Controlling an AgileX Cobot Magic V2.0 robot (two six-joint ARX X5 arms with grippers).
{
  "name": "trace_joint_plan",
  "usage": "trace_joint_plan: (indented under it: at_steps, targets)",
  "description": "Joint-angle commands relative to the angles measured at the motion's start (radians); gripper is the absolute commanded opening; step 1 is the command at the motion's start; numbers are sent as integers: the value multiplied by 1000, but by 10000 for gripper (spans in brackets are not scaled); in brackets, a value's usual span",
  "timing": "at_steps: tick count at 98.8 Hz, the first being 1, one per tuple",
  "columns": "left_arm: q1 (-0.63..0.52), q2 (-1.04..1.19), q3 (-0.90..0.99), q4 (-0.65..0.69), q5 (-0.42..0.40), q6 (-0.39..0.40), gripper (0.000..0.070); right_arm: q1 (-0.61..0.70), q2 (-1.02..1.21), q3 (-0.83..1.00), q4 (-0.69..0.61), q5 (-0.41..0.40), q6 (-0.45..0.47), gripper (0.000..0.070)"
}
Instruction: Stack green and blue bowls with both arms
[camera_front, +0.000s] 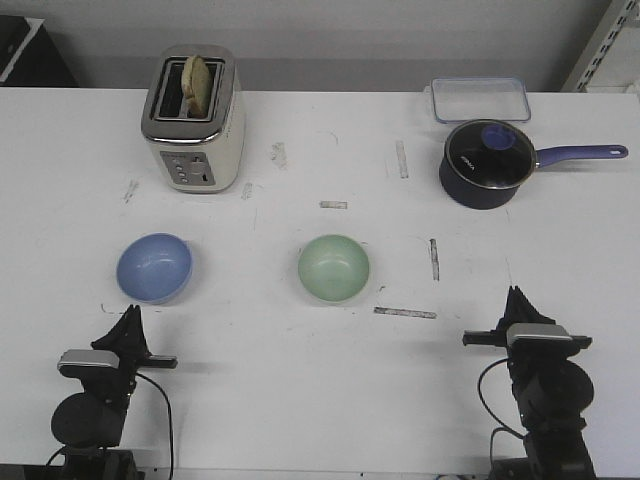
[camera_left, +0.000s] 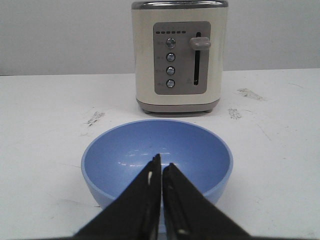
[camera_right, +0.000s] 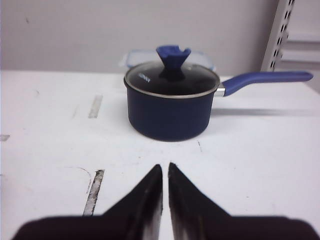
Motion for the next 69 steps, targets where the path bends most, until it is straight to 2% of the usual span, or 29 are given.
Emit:
trace_joint_plan:
  at_steps: [1, 33, 69]
  targets:
    - [-2, -2, -22, 10, 1, 13, 2, 1, -47, 5, -13, 0, -4, 15]
    - [-2, -2, -22, 10, 1, 13, 2, 1, -217, 5, -34, 0, -4, 14]
    - [-2, -2, -22, 10, 1, 14, 2, 1, -243, 5, -19, 0, -4, 15]
